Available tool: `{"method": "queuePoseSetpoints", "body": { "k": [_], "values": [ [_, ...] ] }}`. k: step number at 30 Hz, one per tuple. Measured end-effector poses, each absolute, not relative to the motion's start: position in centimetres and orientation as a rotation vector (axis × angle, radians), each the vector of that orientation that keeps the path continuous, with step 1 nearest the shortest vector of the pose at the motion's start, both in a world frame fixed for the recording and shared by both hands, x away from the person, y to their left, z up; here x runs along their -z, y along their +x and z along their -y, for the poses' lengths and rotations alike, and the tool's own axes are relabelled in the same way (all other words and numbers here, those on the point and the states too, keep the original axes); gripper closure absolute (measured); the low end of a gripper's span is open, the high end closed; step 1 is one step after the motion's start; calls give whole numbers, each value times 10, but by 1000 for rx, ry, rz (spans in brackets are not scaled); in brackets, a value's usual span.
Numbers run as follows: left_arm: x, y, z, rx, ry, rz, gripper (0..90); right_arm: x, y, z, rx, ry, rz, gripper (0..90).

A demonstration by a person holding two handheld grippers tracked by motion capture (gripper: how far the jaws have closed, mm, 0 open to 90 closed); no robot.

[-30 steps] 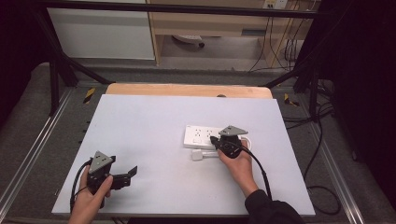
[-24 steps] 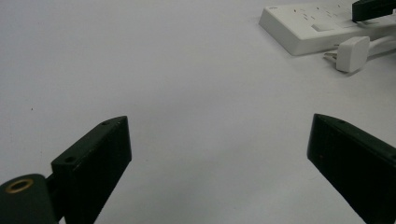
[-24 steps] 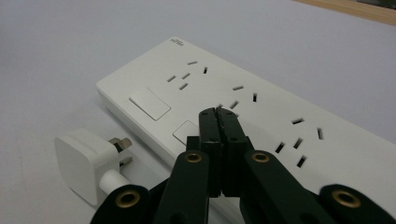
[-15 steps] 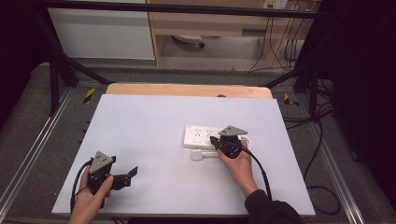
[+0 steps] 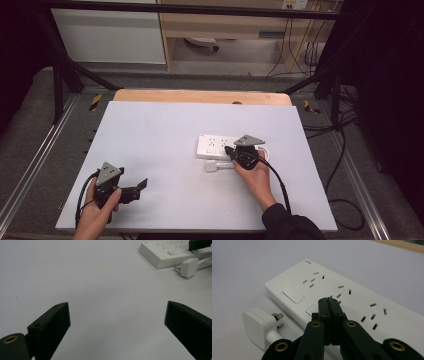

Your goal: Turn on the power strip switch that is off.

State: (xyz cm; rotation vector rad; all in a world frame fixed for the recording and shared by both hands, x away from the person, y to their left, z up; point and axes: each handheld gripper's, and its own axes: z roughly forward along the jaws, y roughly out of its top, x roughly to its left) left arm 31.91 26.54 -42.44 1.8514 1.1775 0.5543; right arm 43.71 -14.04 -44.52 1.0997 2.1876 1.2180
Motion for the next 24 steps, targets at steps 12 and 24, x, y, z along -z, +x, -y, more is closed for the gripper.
{"method": "queuePoseSetpoints", "body": {
  "k": [12,24],
  "values": [
    [425,319,-265,-556,1857,-1177,64,446,437,143,-1212,1130,-2194,900],
    [425,319,-265,-558,1859,-1173,64,447,438,142,-1223,1119,-2196,897]
  ]
}}
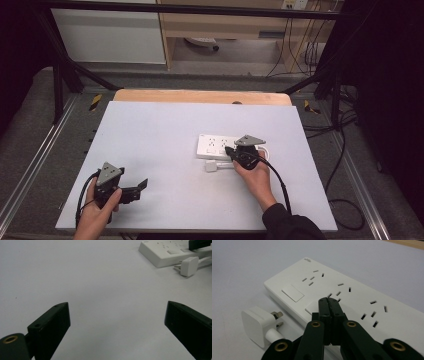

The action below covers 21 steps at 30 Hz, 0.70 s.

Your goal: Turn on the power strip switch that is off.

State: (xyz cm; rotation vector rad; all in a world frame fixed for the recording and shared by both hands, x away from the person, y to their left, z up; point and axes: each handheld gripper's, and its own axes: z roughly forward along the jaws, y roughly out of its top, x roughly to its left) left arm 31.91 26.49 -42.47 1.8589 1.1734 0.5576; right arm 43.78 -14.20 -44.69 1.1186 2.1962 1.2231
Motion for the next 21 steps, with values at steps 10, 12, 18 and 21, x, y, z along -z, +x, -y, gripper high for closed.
{"method": "queuePoseSetpoints", "body": {
  "k": [10,12,18,21],
  "values": [
    [425,319,-265,-563,1865,-1169,64,446,437,141,-1217,1101,-2197,900],
    [425,319,-265,-563,1866,-1169,64,445,437,141,-1219,1092,-2195,900],
    [425,319,-264,-564,1868,-1168,64,443,436,141,-1233,1093,-2190,900],
    [425,319,-264,-564,1868,-1168,64,442,436,141,-1236,1098,-2184,900]
  ]
}}
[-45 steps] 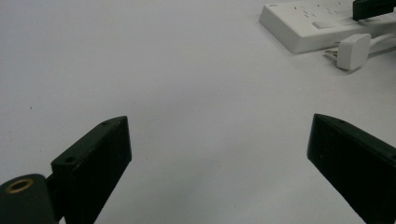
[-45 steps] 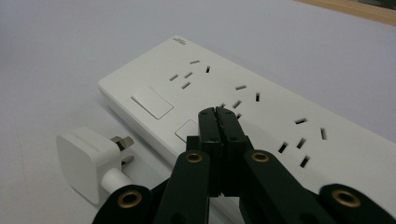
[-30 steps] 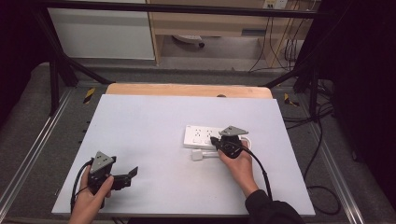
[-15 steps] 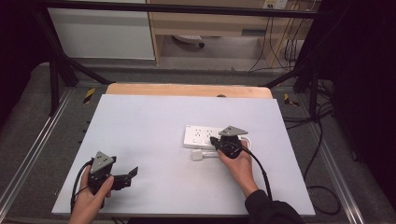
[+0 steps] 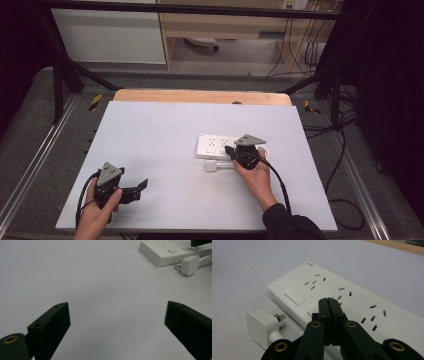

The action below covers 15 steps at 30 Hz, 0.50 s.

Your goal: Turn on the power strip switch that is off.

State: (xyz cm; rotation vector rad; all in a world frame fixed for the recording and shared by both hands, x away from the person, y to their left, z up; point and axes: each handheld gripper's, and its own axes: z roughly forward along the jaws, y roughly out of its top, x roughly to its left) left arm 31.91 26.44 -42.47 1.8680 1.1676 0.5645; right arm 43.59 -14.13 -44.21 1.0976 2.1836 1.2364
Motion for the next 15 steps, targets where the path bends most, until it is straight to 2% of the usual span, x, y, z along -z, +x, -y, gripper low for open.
{"method": "queuePoseSetpoints", "body": {
  "k": [15],
  "values": [
    [425,319,-264,-563,1871,-1167,64,435,435,146,-1257,1099,-2150,826]
  ]
}}
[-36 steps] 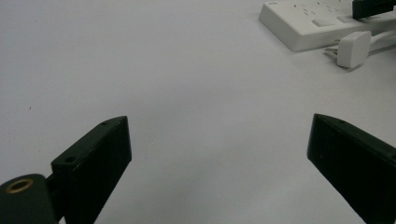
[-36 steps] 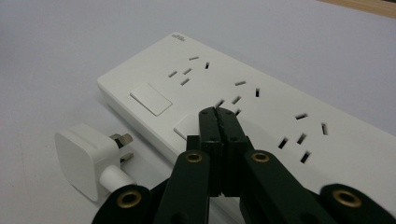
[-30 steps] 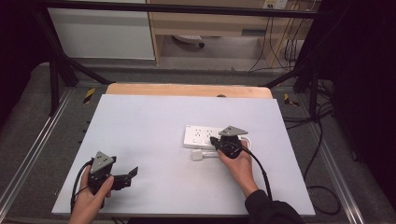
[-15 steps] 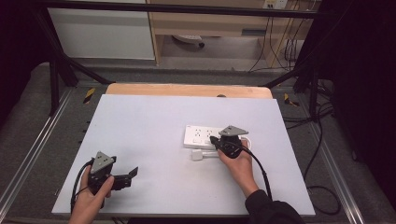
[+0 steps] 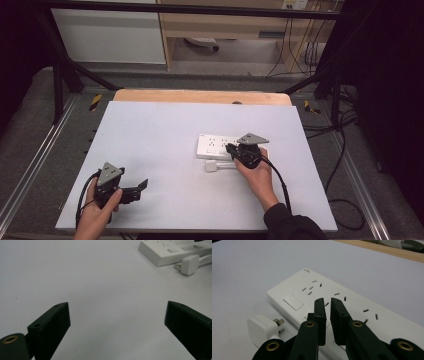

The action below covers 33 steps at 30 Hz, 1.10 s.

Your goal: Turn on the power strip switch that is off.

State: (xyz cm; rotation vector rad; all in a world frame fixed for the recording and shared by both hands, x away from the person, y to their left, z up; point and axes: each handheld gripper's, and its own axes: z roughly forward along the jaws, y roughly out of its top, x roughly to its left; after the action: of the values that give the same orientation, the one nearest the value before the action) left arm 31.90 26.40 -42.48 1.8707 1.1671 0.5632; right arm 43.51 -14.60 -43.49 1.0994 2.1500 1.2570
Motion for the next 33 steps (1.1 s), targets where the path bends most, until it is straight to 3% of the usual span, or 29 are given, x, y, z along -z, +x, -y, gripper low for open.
{"method": "queuePoseSetpoints", "body": {
  "k": [17,33],
  "values": [
    [425,319,-263,-559,1868,-1167,64,427,433,148,-1280,1111,-2112,733],
    [426,318,-266,-566,1869,-1181,64,413,428,145,-1315,1100,-2062,534]
  ]
}}
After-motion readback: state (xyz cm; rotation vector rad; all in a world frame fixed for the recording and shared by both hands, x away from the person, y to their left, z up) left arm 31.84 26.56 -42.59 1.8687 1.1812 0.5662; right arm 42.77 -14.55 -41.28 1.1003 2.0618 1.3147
